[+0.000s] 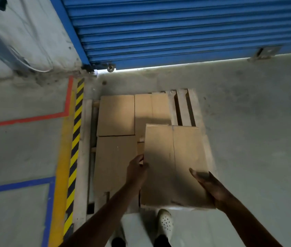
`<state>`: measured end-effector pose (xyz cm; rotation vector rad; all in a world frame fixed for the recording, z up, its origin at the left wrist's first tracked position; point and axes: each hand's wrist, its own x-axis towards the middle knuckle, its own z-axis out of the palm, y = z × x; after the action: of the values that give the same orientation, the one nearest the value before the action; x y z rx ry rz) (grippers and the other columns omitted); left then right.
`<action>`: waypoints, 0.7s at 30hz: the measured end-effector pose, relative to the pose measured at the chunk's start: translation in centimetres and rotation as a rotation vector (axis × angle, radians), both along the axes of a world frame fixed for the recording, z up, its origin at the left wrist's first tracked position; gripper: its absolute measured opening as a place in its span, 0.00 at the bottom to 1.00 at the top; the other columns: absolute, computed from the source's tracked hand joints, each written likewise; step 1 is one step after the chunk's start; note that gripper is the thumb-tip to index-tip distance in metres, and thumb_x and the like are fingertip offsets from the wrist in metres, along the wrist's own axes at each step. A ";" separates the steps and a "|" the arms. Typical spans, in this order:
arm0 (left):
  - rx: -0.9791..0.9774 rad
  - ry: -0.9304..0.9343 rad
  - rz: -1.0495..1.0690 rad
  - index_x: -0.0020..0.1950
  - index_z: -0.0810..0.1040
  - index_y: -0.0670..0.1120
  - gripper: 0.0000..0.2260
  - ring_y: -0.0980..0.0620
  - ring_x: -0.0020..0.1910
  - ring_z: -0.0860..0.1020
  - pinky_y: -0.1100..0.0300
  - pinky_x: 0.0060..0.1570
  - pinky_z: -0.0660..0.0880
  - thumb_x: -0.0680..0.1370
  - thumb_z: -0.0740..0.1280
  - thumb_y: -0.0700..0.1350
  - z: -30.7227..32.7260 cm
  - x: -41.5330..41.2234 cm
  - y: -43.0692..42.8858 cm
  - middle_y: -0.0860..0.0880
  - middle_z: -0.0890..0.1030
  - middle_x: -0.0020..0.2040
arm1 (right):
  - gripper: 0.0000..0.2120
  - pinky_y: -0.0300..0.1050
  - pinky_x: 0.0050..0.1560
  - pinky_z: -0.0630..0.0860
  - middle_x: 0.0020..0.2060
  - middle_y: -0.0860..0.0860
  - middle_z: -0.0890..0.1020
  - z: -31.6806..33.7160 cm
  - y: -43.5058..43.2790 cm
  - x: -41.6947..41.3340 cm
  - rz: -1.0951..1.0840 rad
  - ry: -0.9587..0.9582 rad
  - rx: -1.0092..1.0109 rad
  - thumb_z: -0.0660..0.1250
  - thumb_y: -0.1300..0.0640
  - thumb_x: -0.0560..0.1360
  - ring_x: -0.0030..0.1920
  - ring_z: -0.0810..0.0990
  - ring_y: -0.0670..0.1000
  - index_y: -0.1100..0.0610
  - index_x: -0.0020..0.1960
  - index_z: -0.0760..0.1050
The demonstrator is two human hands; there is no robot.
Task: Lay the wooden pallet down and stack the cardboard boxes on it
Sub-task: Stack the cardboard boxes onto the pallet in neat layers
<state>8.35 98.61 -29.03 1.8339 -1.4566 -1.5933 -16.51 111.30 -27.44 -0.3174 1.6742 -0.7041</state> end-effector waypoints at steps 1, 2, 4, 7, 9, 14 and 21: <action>-0.013 -0.049 -0.025 0.60 0.82 0.52 0.15 0.54 0.44 0.83 0.50 0.46 0.83 0.74 0.69 0.42 -1.4 0.0 -0.1 0.54 0.85 0.51 | 0.34 0.62 0.66 0.73 0.61 0.49 0.81 -1.8 0.1 -0.3 0.018 0.015 -0.006 0.75 0.30 0.65 0.61 0.78 0.56 0.44 0.65 0.76; -0.033 -0.090 -0.053 0.56 0.84 0.50 0.12 0.54 0.42 0.83 0.52 0.42 0.82 0.73 0.69 0.42 -2.4 0.0 -0.2 0.53 0.85 0.47 | 0.33 0.61 0.66 0.73 0.60 0.48 0.81 -2.9 -0.3 -0.1 0.034 0.029 -0.010 0.75 0.31 0.65 0.61 0.78 0.55 0.44 0.65 0.76; -0.047 -0.174 -0.100 0.44 0.84 0.46 0.04 0.52 0.38 0.82 0.58 0.33 0.77 0.72 0.69 0.41 -4.8 0.0 -0.5 0.50 0.84 0.39 | 0.25 0.56 0.62 0.72 0.58 0.48 0.80 -4.6 -1.2 0.1 0.052 0.036 -0.010 0.75 0.38 0.70 0.57 0.77 0.52 0.47 0.62 0.76; -0.036 -0.317 -0.170 0.35 0.78 0.42 0.07 0.47 0.37 0.80 0.63 0.31 0.67 0.73 0.68 0.41 -8.8 0.0 -1.5 0.44 0.81 0.36 | 0.19 0.52 0.57 0.71 0.52 0.49 0.81 -7.4 -2.5 0.1 0.047 0.036 -0.032 0.76 0.44 0.69 0.53 0.78 0.50 0.50 0.56 0.78; -0.035 -0.371 -0.208 0.34 0.78 0.43 0.07 0.49 0.37 0.80 0.65 0.29 0.65 0.73 0.69 0.41 -10.9 -0.1 -2.2 0.47 0.80 0.33 | 0.22 0.51 0.51 0.76 0.48 0.51 0.84 -9.3 -3.4 0.4 0.039 -0.003 -0.050 0.80 0.44 0.66 0.49 0.82 0.51 0.54 0.54 0.79; -0.052 -0.477 -0.178 0.31 0.74 0.45 0.08 0.46 0.40 0.82 0.57 0.35 0.74 0.71 0.67 0.41 -15.4 -0.5 -3.7 0.43 0.82 0.36 | 0.39 0.56 0.54 0.78 0.56 0.53 0.81 -16.9 -3.8 0.3 0.034 0.049 -0.048 0.79 0.33 0.59 0.56 0.79 0.53 0.52 0.63 0.76; -0.044 -0.562 -0.178 0.36 0.76 0.43 0.06 0.41 0.46 0.82 0.56 0.39 0.75 0.74 0.64 0.42 -20.1 -0.1 -4.4 0.41 0.83 0.42 | 0.21 0.34 0.37 0.76 0.57 0.50 0.77 -23.1 -4.1 1.4 0.099 0.102 -0.055 0.67 0.56 0.79 0.53 0.78 0.47 0.51 0.70 0.66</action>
<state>8.24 94.17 -49.10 2.2970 -1.9099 -1.1430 -15.15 107.16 -50.58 -0.4792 1.7253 -0.6709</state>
